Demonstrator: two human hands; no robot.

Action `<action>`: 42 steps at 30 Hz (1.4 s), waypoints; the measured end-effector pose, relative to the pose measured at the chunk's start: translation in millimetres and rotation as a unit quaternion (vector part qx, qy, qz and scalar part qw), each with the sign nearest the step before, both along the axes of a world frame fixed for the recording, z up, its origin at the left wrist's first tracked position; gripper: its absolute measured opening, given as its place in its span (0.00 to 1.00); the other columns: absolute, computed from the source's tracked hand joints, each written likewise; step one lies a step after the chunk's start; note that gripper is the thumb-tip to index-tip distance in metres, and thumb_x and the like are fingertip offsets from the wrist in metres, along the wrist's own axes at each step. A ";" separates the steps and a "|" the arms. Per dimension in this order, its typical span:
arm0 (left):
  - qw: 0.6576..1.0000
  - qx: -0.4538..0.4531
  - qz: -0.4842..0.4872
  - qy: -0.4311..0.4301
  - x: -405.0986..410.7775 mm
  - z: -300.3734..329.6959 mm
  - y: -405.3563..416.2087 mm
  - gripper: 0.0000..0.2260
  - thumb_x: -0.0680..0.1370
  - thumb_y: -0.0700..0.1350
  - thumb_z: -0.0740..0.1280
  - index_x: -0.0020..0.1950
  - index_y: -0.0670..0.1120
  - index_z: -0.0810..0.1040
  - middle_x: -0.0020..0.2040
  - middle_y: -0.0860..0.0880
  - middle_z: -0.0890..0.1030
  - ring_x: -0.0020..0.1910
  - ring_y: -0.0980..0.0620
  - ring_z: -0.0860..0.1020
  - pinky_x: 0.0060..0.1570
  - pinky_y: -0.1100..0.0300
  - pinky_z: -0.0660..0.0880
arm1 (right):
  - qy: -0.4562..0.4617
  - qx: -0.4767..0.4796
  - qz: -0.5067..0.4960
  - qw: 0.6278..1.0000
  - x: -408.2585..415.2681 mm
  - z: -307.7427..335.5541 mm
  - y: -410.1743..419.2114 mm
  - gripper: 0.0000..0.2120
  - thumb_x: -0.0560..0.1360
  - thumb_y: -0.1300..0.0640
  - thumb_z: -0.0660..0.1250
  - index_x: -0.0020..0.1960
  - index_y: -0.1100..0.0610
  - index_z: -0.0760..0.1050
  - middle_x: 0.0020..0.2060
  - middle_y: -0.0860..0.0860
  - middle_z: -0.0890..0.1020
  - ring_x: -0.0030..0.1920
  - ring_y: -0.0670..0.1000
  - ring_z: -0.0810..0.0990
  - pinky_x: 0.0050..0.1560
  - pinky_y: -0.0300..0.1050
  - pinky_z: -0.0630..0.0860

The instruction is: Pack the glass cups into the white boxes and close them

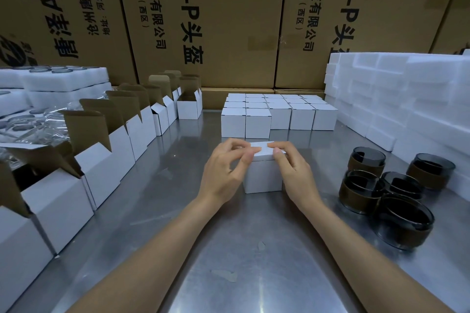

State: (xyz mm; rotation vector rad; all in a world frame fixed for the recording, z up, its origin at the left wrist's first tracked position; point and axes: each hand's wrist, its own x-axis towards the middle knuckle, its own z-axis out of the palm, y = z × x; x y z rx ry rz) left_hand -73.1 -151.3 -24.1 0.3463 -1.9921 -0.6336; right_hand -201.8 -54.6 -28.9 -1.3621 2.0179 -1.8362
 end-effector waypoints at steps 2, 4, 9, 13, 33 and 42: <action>1.000 -0.018 0.012 -0.007 1.2 0.4 1.5 0.16 0.80 0.54 0.58 0.54 0.53 0.84 0.52 0.54 0.79 0.54 0.54 0.75 0.54 0.56 0.72 | 0.012 -0.009 -0.008 1.000 2.5 -0.6 -0.4 0.08 0.76 0.46 0.57 0.49 0.40 0.74 0.50 0.37 0.77 0.50 0.32 0.73 0.51 0.41 0.69; 0.997 -0.072 0.028 -0.014 1.9 0.2 3.8 0.18 0.80 0.54 0.56 0.57 0.49 0.82 0.54 0.52 0.78 0.54 0.54 0.74 0.54 0.57 0.71 | 0.097 -0.019 -0.059 0.993 3.4 -1.6 0.6 0.10 0.77 0.49 0.57 0.54 0.45 0.75 0.57 0.40 0.74 0.55 0.31 0.70 0.53 0.41 0.67; 0.987 -0.156 0.043 0.008 -0.1 -0.1 5.6 0.15 0.78 0.51 0.59 0.49 0.44 0.82 0.49 0.49 0.78 0.50 0.53 0.74 0.50 0.57 0.71 | 0.249 -0.066 -0.129 0.958 5.9 3.1 4.9 0.17 0.75 0.46 0.56 0.45 0.55 0.80 0.52 0.49 0.77 0.56 0.47 0.71 0.51 0.45 0.71; 0.989 -0.139 0.047 0.018 -3.2 -0.1 5.9 0.15 0.77 0.50 0.61 0.41 0.43 0.81 0.45 0.49 0.78 0.47 0.53 0.73 0.49 0.54 0.71 | 0.239 -0.057 -0.148 0.958 10.7 4.9 2.8 0.20 0.76 0.46 0.56 0.40 0.59 0.80 0.45 0.49 0.81 0.52 0.49 0.73 0.50 0.52 0.73; 0.948 0.244 0.154 -0.131 -31.1 -13.7 -76.8 0.28 0.79 0.48 0.62 0.77 0.45 0.58 0.76 0.48 0.59 0.73 0.47 0.62 0.68 0.52 0.61 | 0.201 0.212 -0.260 0.920 -56.3 -6.0 -31.8 0.22 0.79 0.52 0.62 0.71 0.44 0.62 0.67 0.55 0.67 0.60 0.60 0.73 0.48 0.50 0.70; 0.933 0.271 0.143 -0.188 -69.3 -13.1 -137.3 0.34 0.79 0.49 0.62 0.79 0.49 0.46 0.79 0.51 0.57 0.75 0.45 0.62 0.69 0.47 0.61 | 0.200 0.268 -0.288 0.898 -106.5 -6.0 -87.9 0.28 0.80 0.48 0.58 0.76 0.42 0.51 0.59 0.58 0.73 0.58 0.59 0.74 0.44 0.49 0.67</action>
